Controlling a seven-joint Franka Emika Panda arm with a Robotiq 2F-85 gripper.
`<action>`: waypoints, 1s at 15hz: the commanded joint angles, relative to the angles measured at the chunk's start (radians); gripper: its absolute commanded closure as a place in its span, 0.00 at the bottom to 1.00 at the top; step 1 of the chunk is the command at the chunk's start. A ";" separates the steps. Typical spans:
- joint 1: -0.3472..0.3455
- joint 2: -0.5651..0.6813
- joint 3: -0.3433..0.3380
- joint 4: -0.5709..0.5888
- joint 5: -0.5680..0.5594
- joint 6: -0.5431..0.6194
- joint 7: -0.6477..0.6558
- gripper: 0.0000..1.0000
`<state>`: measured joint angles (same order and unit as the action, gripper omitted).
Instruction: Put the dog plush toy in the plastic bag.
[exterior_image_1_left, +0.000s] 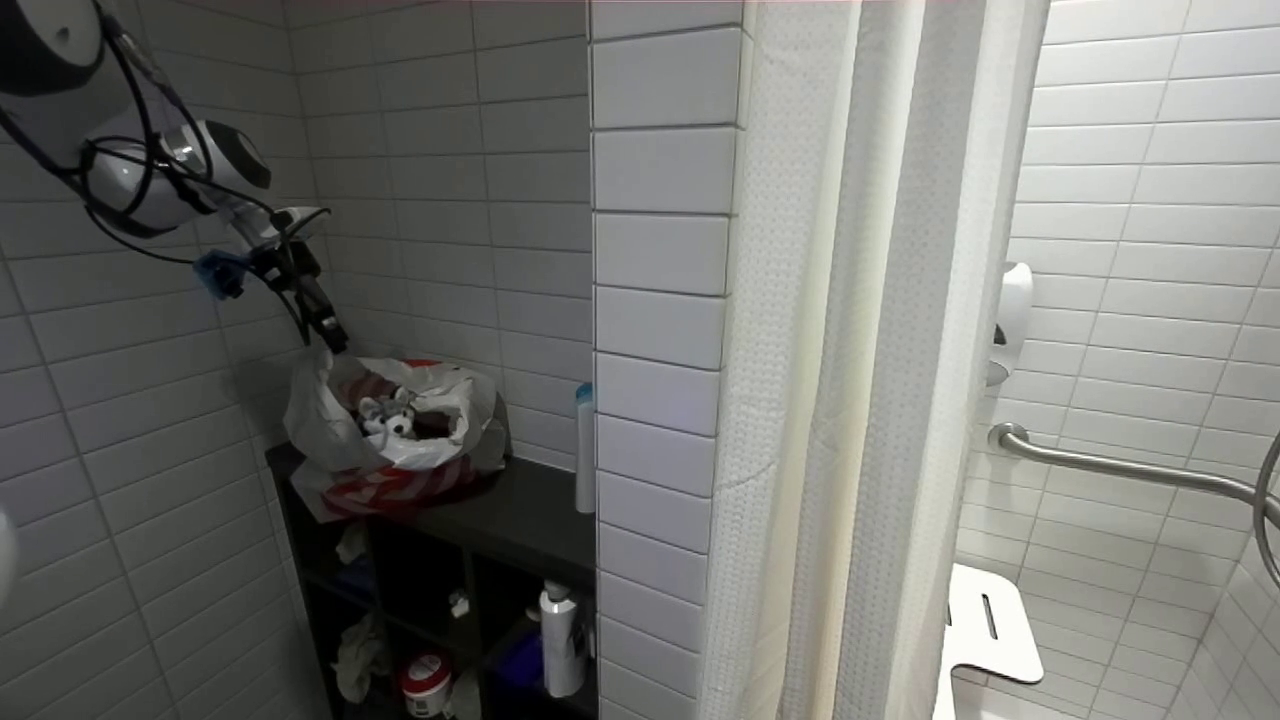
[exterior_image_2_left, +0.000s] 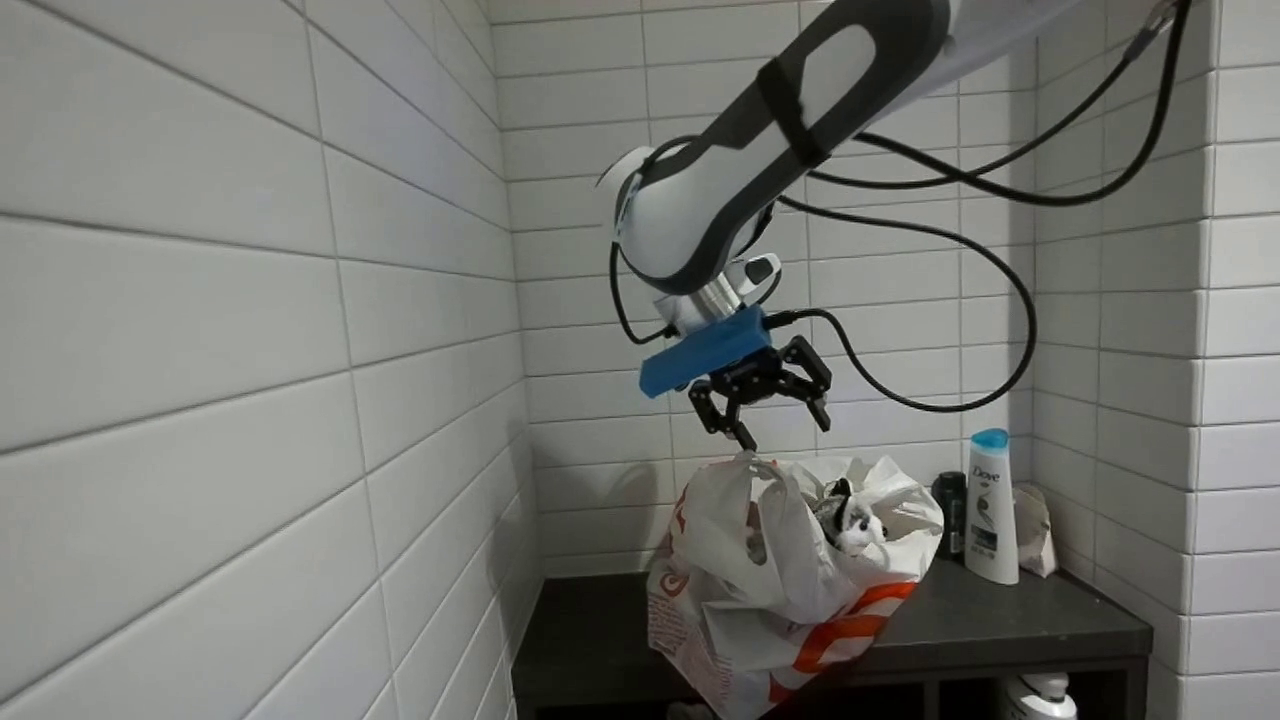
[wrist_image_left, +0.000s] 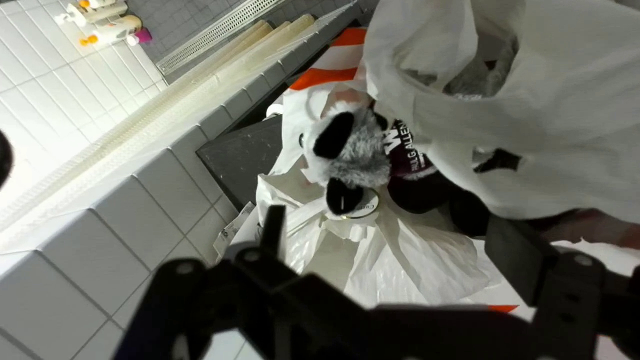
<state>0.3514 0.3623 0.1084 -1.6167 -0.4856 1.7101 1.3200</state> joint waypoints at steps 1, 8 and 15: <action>-0.026 -0.172 -0.001 -0.165 -0.021 0.068 -0.022 0.00; -0.090 -0.428 0.027 -0.372 -0.001 0.117 -0.081 0.00; -0.179 -0.515 -0.002 -0.482 0.267 0.120 -0.406 0.00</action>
<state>0.2261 -0.1239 0.1262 -2.0535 -0.3220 1.8098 1.0481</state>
